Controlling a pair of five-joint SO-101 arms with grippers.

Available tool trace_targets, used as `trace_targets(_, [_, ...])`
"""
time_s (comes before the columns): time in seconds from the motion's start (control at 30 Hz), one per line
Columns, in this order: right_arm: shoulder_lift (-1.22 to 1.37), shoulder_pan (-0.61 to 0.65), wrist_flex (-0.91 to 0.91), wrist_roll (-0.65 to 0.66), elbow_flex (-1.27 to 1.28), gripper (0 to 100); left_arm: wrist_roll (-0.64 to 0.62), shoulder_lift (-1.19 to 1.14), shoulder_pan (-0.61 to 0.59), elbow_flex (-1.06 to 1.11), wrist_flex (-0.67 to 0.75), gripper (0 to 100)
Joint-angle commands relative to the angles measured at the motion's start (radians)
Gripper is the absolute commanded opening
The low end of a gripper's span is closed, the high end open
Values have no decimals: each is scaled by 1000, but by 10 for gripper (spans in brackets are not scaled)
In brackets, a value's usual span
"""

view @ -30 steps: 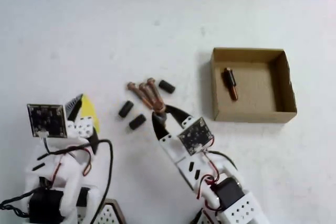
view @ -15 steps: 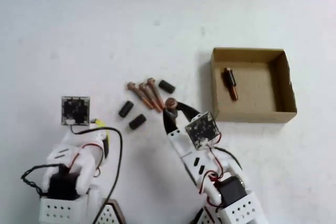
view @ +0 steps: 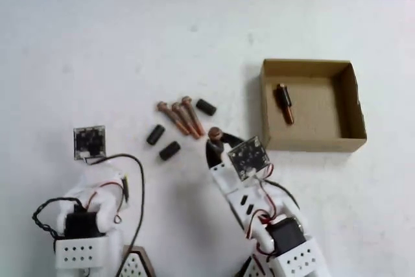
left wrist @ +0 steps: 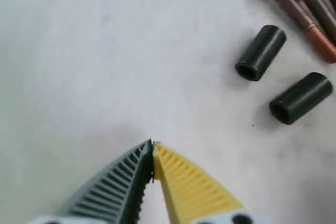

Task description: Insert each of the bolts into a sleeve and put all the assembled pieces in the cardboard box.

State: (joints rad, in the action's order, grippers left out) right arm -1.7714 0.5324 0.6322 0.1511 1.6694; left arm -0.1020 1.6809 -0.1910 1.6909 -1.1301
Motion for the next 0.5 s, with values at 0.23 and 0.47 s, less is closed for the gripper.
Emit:
trace_targets(0.23, [-7,-272,159,15,-249,18,11,8,-15,-6,-71,23])
trace_targets(0.47, [-4,-412,303,138,-514,18,11,8,-15,-11,-95,23])
